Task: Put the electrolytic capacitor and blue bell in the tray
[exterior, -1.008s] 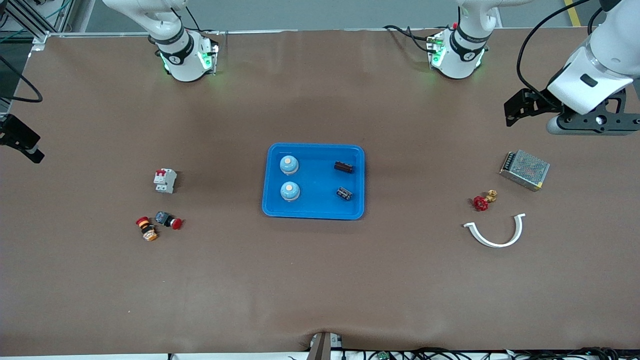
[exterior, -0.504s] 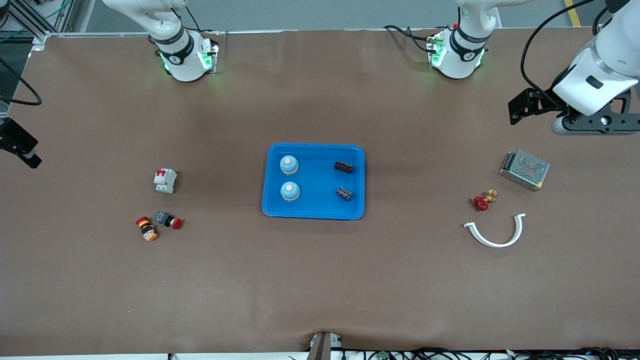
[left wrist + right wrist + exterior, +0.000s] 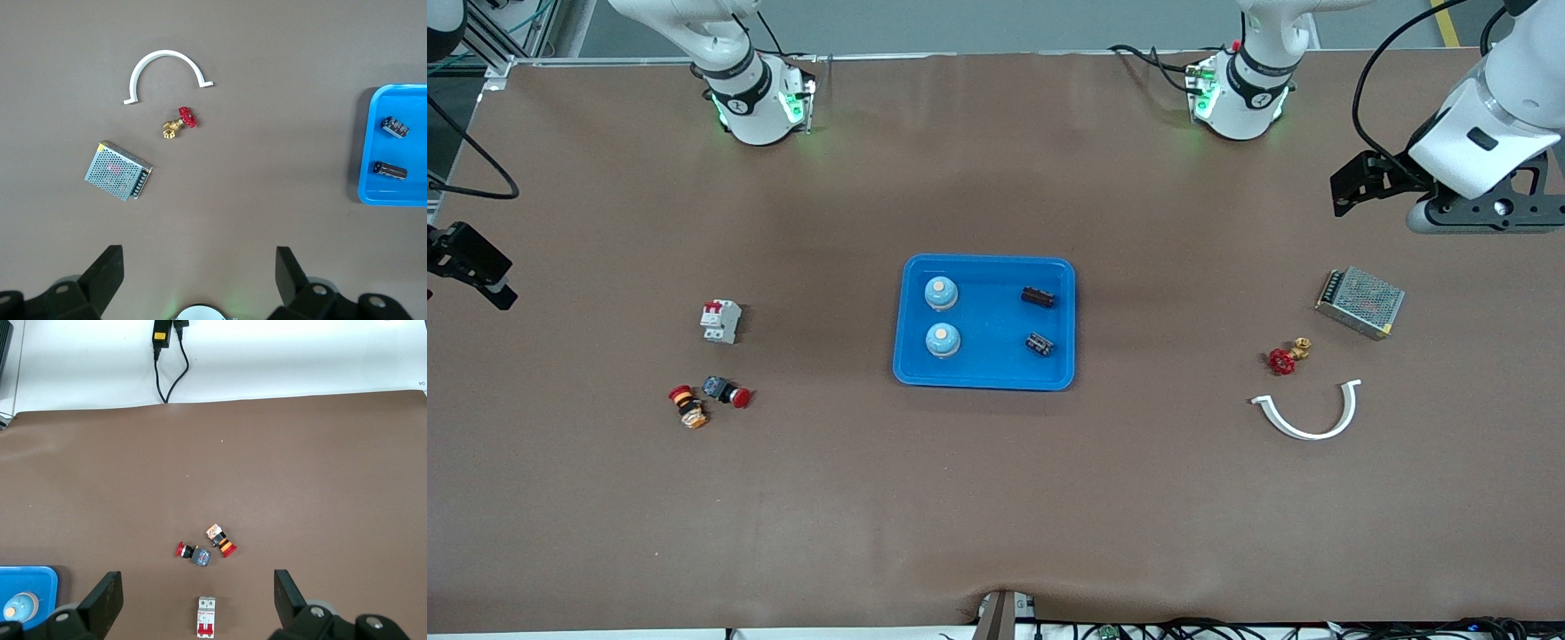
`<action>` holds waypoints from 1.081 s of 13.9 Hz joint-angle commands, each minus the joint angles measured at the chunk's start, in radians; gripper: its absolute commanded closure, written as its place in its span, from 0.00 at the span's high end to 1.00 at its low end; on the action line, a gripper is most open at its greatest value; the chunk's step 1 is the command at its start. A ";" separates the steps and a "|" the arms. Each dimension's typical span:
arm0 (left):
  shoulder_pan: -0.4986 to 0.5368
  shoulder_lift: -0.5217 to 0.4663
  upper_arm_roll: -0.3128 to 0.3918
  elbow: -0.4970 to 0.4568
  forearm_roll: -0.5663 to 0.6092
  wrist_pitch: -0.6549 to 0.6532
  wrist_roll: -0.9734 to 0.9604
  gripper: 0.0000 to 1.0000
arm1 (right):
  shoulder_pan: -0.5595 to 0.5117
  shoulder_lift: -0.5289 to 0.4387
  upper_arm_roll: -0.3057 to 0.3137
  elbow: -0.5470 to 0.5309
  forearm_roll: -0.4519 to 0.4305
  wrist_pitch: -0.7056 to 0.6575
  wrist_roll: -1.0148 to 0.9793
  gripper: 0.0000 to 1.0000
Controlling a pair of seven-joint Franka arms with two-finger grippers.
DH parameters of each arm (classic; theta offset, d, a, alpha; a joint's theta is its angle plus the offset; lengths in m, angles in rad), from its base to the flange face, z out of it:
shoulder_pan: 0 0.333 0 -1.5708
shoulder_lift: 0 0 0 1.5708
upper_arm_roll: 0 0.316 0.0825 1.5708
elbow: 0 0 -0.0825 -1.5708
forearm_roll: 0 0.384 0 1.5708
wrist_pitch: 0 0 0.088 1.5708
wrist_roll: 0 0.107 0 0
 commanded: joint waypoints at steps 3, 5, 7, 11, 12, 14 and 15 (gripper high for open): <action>0.005 -0.022 -0.005 -0.012 0.014 -0.010 0.017 1.00 | 0.013 -0.002 -0.009 -0.004 -0.004 0.005 0.011 1.00; 0.007 -0.023 -0.005 -0.006 0.017 -0.011 0.020 1.00 | 0.042 -0.003 -0.033 -0.002 -0.004 0.005 0.011 1.00; 0.005 -0.025 -0.005 -0.007 0.017 -0.030 0.019 1.00 | 0.044 -0.003 -0.039 0.001 -0.011 0.003 0.011 1.00; 0.007 -0.028 -0.005 -0.007 0.016 -0.034 0.019 1.00 | 0.047 -0.002 -0.038 0.001 -0.015 0.005 0.010 1.00; 0.007 -0.030 -0.005 -0.007 0.016 -0.036 0.019 1.00 | 0.047 -0.002 -0.038 0.001 -0.015 0.003 0.010 1.00; 0.007 -0.028 -0.005 -0.007 0.016 -0.034 0.019 1.00 | 0.047 0.000 -0.036 0.001 -0.015 0.005 0.011 1.00; 0.007 -0.030 -0.003 -0.007 0.013 -0.031 0.019 1.00 | 0.047 0.001 -0.038 0.001 -0.015 0.008 0.011 1.00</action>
